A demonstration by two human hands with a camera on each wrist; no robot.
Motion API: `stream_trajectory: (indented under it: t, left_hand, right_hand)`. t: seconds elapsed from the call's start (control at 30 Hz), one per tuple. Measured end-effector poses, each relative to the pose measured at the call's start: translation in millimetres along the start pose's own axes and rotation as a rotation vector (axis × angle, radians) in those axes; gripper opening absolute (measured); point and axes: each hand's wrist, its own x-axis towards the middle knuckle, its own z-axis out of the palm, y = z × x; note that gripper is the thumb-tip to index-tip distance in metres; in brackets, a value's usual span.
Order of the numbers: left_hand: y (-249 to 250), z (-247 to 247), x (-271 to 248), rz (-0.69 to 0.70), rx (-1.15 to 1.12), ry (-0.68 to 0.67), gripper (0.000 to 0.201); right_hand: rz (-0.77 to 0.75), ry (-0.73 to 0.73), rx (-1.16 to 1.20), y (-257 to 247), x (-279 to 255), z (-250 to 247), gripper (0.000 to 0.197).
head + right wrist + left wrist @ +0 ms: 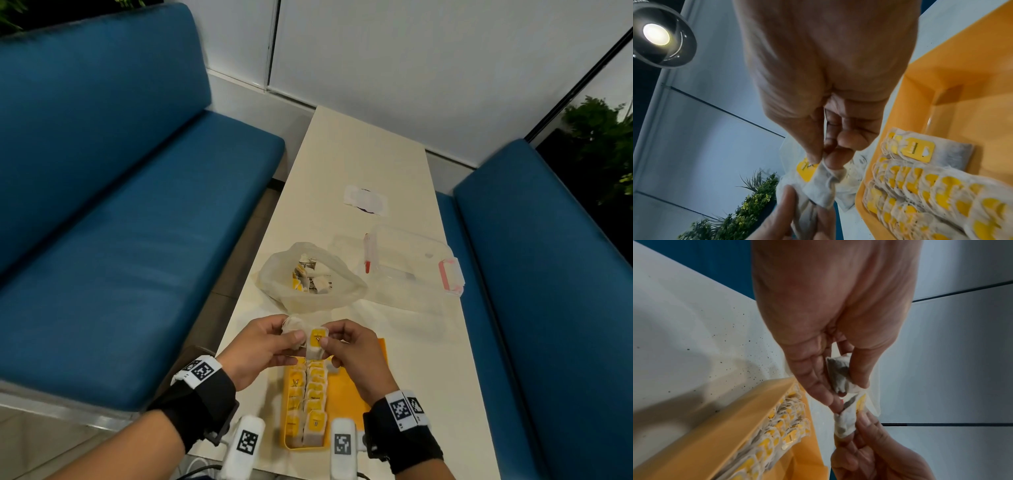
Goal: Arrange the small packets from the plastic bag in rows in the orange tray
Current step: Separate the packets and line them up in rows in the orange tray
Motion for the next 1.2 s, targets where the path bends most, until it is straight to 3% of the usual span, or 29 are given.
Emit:
stream_trajectory:
  t: [0.27,0.43,0.63,0.93,1.03,1.2]
  left_hand:
    - [-2,7,4,0.058,0.177,0.024,0.021]
    - [0,10,7,0.117,0.216,0.067,0.017]
    - [3,10,9,0.082,0.246,0.027,0.015]
    - [1,7,12,0.078,0.257,0.083,0.009]
    - [1,4,13,0.078,0.260,0.092,0.012]
    - [-1,-8,15,0.073,0.260,0.196,0.017]
  right_hand:
    - [-0.024,0.010,-0.011,-4,-2,-2,0.007]
    - [-0.123,0.003,-0.032,-10,-4,-1,0.013]
    - [-0.094,-0.018,-0.051,-11,-2,-3,0.005]
    - [-0.119,0.009,-0.038,-15,-1,-5,0.006]
    - [-0.136,0.037,-0.097,-14,1,-11,0.002]
    - [-0.155,0.076,-0.418,-4,3,-27,0.016]
